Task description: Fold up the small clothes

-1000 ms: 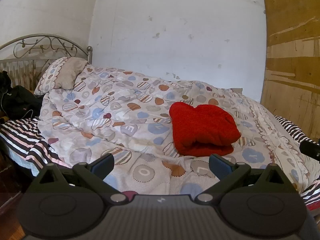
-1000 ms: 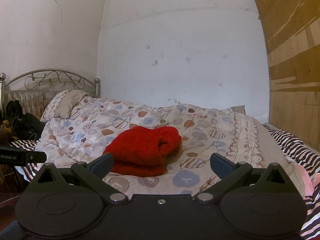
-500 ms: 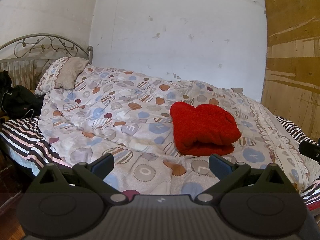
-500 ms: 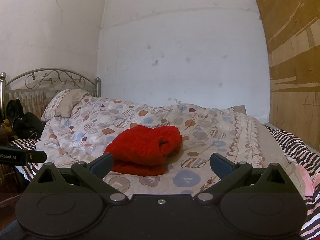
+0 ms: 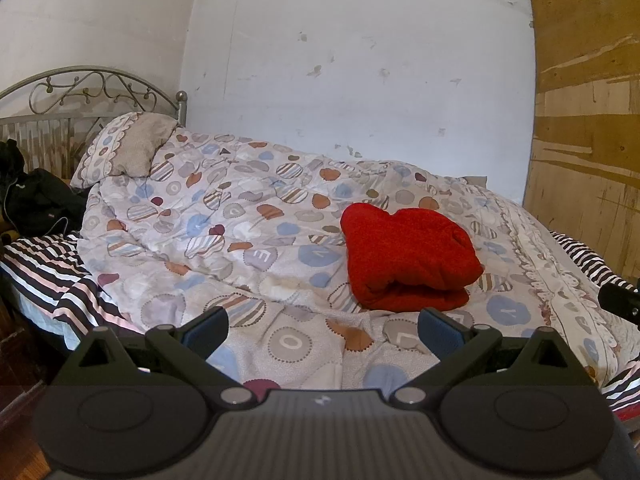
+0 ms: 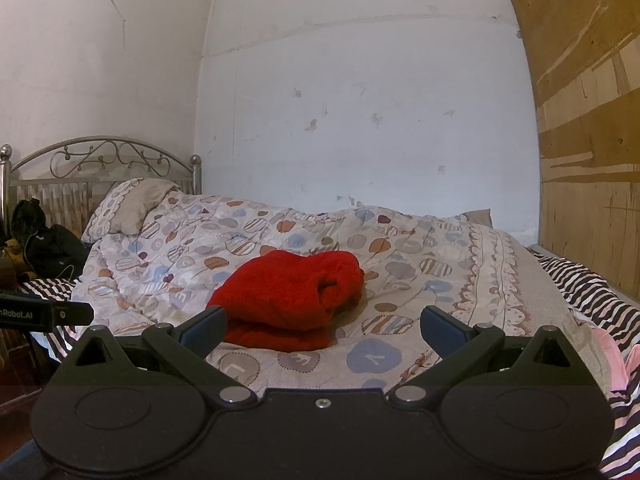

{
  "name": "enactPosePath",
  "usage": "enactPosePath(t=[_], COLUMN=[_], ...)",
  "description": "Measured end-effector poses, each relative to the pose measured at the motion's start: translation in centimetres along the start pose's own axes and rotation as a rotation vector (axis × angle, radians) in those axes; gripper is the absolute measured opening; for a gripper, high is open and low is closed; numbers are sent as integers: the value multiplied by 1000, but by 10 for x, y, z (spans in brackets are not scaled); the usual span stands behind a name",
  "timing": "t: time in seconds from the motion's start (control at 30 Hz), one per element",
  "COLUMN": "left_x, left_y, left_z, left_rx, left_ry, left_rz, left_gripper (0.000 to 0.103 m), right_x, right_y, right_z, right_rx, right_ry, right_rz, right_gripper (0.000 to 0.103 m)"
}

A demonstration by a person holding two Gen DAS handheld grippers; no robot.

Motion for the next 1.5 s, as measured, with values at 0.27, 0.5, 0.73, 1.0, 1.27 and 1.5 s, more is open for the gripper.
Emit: enactPosePath(t=[0.27,0.5,0.73,1.0,1.27,1.5], left_x=[0,0,-1,2,1,5], left_y=[0,0,-2,-8,-6,-6], left_z=[0,-1,-2,-6,-5,-7], left_rx=[0,-3,2,78,84,76], left_ry=[-2,-3,-7,188,179,184], left_rz=[0,0,-8,-1,-7,-25], left_gripper=[103,103,103,103,103,103], right_x=[0,0,0,0,0,0], right_y=[-2,-1,-5,-6,-6,-6], right_z=[-1,-1,-4,-5,-5,-5], right_rx=[0,0,2,3,4,4], right_ry=[1,1,2,3,2,2], right_rz=[-1,-2,-8,-8,-10,-9], right_gripper=[103,103,103,103,103,103])
Point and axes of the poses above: each gripper's, at about its wrist camera, not at the fingertips, and x roughly the way its jaws point, z to its right, y to its top, the point moved 8 cm from there along x, roughly the way its jaws point, and after that the axes turned 2 degrees about -x, right-handed, at the moved point
